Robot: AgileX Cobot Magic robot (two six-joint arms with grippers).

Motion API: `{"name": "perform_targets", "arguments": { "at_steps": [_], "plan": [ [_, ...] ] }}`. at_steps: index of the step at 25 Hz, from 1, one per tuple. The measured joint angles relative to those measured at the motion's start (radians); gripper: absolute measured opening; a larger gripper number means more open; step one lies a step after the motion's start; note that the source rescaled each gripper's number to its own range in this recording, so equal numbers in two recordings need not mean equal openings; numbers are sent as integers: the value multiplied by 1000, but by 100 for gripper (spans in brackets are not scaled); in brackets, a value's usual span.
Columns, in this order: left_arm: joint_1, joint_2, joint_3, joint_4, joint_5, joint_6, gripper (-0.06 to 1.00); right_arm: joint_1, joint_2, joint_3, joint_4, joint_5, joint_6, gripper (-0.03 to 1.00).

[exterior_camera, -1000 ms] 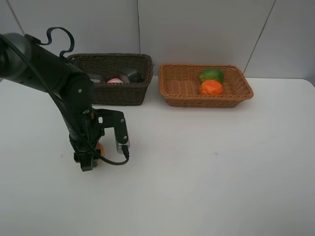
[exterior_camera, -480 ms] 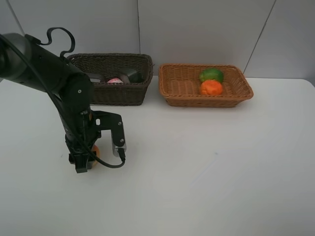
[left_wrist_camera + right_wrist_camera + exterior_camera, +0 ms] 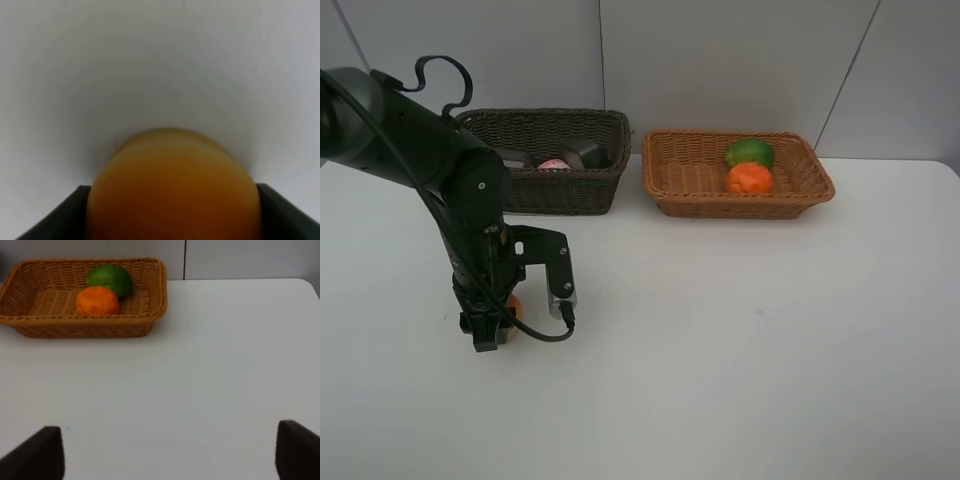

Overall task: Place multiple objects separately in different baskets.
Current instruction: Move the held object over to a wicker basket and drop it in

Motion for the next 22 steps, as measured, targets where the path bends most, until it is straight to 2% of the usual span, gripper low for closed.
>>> {"name": "perform_targets", "arguments": {
  "at_steps": [11,22],
  "plan": [
    [0,-9,0,-14,0,0,78,0,0,0,0,0,0,94],
    [-1,-154,-2,-76,-58,0,78,0,0,0,0,0,0,94]
  ]
}}
